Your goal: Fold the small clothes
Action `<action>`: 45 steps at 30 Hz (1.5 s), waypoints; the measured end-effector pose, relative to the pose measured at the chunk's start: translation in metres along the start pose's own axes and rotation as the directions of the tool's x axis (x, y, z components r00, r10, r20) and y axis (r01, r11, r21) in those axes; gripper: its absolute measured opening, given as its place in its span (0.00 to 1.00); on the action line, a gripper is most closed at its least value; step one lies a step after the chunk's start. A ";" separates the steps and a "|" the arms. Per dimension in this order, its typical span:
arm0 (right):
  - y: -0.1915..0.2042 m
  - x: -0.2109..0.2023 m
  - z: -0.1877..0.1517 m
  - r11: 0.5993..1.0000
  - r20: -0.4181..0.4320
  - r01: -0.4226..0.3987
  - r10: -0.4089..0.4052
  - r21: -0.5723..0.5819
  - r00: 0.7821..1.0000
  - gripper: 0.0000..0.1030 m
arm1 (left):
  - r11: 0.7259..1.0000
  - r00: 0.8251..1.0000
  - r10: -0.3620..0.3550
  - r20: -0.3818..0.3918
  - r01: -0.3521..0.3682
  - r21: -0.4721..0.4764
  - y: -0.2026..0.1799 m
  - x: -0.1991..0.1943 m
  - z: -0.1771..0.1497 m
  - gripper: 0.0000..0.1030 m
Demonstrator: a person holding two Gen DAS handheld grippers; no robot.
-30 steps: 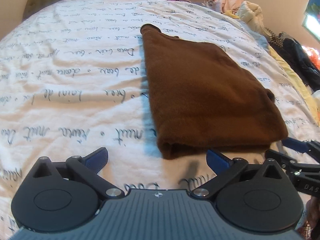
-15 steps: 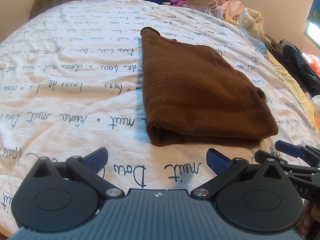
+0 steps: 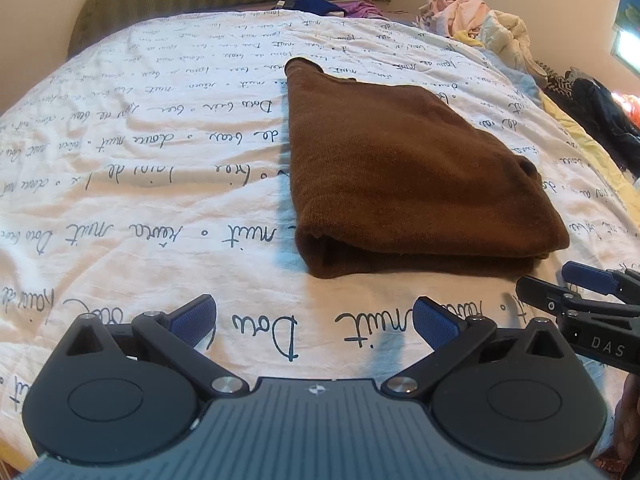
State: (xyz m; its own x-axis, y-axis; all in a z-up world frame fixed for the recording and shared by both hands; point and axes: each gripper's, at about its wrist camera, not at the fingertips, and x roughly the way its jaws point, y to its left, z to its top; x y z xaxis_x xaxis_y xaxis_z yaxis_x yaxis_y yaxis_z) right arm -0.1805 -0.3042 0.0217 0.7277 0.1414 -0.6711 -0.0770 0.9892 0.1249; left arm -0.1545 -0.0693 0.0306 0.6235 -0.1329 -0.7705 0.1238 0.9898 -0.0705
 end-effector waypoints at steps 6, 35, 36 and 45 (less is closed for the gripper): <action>0.000 0.013 -0.001 1.000 -0.008 0.010 -0.010 0.026 1.000 0.68 | 1.000 0.999 0.027 0.024 -0.027 -0.004 0.003 0.015 -0.006 1.00; 0.007 0.030 -0.011 0.999 0.039 0.039 -0.039 0.018 0.998 0.88 | 0.996 0.983 0.080 0.163 -0.085 0.023 0.001 0.028 -0.018 1.00; 0.007 0.030 -0.012 0.999 0.041 0.039 -0.040 0.019 0.998 0.88 | 0.996 0.982 0.082 0.170 -0.087 0.022 0.000 0.029 -0.019 1.00; 0.008 0.030 -0.013 0.999 0.043 0.046 -0.047 0.013 0.998 0.89 | 0.996 0.982 0.078 0.174 -0.083 0.024 0.000 0.030 -0.018 1.00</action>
State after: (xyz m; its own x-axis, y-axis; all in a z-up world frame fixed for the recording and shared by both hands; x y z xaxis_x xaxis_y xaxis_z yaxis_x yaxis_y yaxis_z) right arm -0.1685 -0.2917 -0.0070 0.7590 0.0932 -0.6444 -0.0346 0.9941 0.1030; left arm -0.1496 -0.0722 -0.0035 0.7562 -0.0623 -0.6514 0.0897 0.9959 0.0089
